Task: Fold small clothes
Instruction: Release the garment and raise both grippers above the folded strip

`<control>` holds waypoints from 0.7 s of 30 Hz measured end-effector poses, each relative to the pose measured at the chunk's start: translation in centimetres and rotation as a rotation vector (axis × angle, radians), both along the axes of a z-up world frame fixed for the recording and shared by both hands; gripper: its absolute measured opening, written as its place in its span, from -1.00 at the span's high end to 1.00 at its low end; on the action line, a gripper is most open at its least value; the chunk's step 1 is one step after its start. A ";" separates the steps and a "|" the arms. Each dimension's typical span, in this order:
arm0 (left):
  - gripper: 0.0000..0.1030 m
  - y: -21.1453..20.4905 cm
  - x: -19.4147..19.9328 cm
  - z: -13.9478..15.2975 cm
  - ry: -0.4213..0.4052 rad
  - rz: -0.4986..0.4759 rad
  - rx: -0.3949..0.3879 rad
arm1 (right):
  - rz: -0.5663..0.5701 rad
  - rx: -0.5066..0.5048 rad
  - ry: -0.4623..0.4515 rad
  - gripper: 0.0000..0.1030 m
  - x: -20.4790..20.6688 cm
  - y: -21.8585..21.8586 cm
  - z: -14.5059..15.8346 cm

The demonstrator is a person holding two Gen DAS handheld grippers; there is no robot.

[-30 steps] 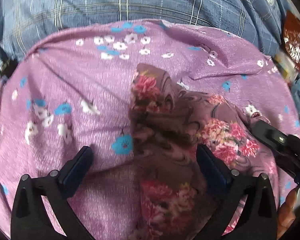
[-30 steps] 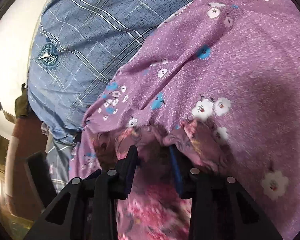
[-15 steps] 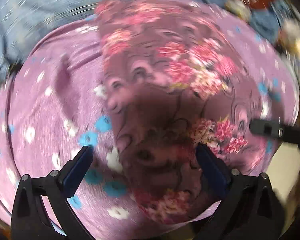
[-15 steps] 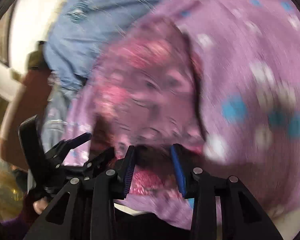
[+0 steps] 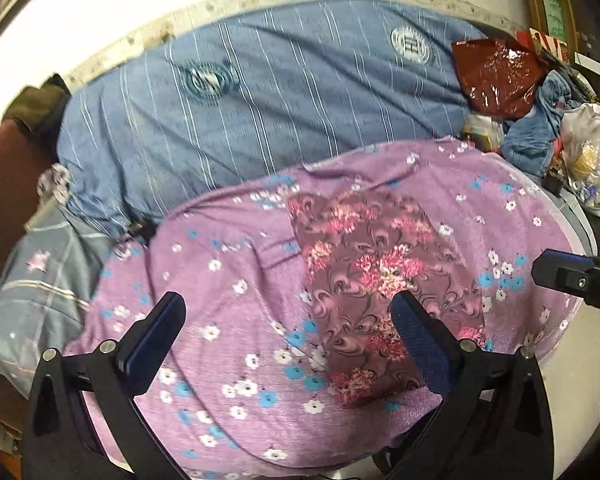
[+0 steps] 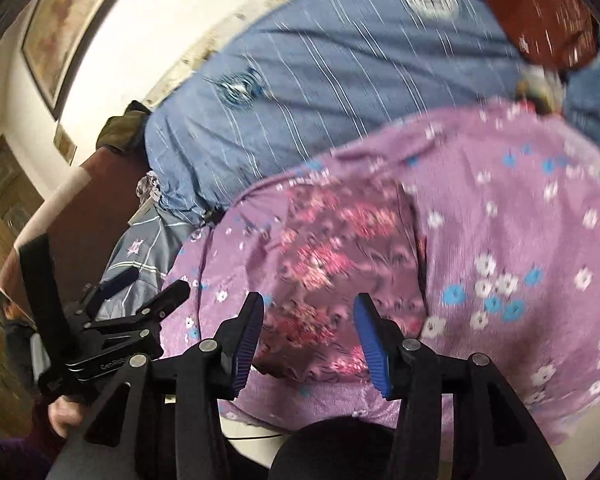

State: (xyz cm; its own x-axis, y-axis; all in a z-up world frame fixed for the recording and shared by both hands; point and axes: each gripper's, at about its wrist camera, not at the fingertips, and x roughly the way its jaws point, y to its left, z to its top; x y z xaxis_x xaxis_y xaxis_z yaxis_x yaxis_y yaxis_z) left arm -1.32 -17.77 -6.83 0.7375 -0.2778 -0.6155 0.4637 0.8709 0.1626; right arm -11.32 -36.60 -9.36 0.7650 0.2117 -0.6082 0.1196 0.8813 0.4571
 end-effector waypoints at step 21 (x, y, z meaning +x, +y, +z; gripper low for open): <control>-1.00 2.9 -3.0 3.9 -0.112 0.059 -0.037 | -0.007 -0.288 -0.121 -0.07 -1.6 7.2 5.3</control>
